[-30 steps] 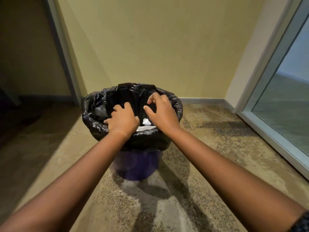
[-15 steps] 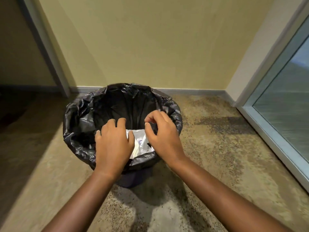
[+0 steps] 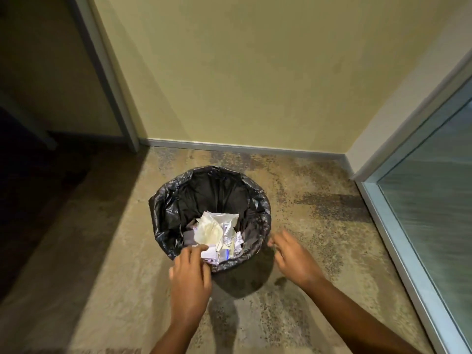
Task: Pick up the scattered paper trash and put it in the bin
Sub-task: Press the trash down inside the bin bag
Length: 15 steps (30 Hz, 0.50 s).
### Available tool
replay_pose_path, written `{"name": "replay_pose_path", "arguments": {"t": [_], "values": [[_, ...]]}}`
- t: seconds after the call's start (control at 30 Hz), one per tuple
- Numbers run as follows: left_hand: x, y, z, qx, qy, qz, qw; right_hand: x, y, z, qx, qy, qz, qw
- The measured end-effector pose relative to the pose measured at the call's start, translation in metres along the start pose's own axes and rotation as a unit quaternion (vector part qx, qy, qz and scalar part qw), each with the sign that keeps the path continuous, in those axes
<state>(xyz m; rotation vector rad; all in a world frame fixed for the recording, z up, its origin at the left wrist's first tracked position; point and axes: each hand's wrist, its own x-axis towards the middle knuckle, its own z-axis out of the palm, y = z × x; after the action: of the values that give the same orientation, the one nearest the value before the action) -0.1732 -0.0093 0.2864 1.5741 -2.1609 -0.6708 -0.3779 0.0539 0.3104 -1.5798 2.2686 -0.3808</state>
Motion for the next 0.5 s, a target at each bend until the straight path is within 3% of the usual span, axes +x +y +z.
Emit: {"name": "replay_pose_path", "arguments": {"t": [0.17,0.37,0.5], "values": [[-0.002,0.009,-0.061,-0.045,-0.013,-0.150,0.988,-0.019,-0.015,-0.056,-0.007,-0.088,0.086,0.992],[0.023,0.005,-0.104,-0.071,-0.044,-0.213,0.973,-0.021,-0.031,-0.082,0.084,-0.083,0.186,0.975],[0.056,-0.010,-0.100,-0.146,-0.076,-0.300,0.939,-0.009,-0.034,-0.071,0.129,-0.103,0.243,0.956]]}}
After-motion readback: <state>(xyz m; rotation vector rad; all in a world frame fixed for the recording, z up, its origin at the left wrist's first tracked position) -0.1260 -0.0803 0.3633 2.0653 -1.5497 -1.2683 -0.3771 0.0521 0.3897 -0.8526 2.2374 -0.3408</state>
